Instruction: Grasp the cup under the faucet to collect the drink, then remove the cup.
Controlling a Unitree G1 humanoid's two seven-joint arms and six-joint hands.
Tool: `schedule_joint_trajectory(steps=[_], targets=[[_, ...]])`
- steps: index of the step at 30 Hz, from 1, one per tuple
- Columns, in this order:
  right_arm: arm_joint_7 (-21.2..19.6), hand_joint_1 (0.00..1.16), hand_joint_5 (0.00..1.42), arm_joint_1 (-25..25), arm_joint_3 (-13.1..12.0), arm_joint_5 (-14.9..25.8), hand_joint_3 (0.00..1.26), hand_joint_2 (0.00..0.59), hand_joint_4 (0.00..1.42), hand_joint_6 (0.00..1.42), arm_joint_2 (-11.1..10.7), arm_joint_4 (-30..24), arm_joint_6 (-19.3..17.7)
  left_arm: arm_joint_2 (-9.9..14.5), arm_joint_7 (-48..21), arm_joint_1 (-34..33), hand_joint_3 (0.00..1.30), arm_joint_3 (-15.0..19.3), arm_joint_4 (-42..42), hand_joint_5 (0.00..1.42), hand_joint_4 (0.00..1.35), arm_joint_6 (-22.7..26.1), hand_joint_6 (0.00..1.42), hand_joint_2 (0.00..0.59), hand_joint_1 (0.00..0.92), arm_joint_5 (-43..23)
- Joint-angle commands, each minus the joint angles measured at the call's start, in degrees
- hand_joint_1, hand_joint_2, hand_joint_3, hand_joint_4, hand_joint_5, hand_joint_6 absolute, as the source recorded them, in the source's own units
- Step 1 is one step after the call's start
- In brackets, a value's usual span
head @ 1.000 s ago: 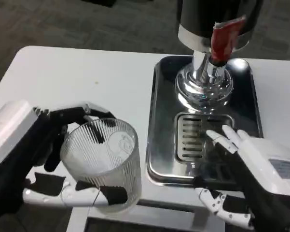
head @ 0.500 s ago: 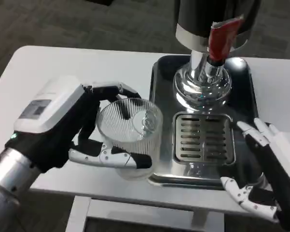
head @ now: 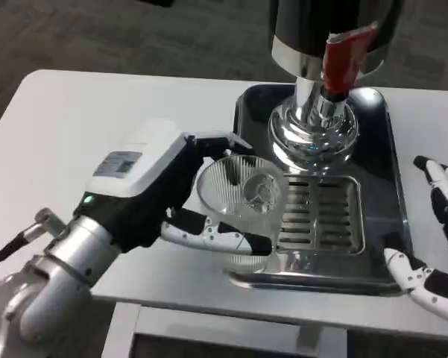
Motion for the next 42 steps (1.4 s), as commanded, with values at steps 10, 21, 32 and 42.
schedule_joint_trajectory(steps=[10, 21, 32, 42], targets=[[-2.8, 0.39, 0.00, 3.1, -4.1, 8.6, 0.02, 0.446, 0.00, 0.06, -1.8, -2.8, 1.1, -1.9, 8.7, -8.3, 0.89, -5.8, 9.2, 1.29, 1.06, -3.0, 1.42, 0.023, 0.561, 6.9], [-3.9, 0.35, 0.00, 4.0, -4.3, 11.3, 0.03, 0.447, 0.00, 0.08, -1.9, -3.2, 1.9, -3.7, 15.6, -11.1, 0.85, -10.7, 14.6, 1.24, 1.00, -2.2, 1.42, 0.027, 0.554, 12.6], [-3.4, 0.35, 0.00, 4.0, -5.2, 12.4, 0.06, 0.453, 0.00, 0.09, -2.1, -3.2, 2.7, -4.3, 17.0, -13.2, 0.64, -13.5, 16.5, 0.96, 0.69, 1.5, 1.31, 0.047, 0.502, 15.1], [-3.3, 0.36, 0.00, 4.4, -6.9, 14.1, 0.09, 0.452, 0.00, 0.10, -2.9, -3.2, 3.1, -5.7, 17.6, -14.7, 0.31, -15.1, 17.6, 0.78, 0.45, 3.3, 1.14, 0.117, 0.274, 15.1]])
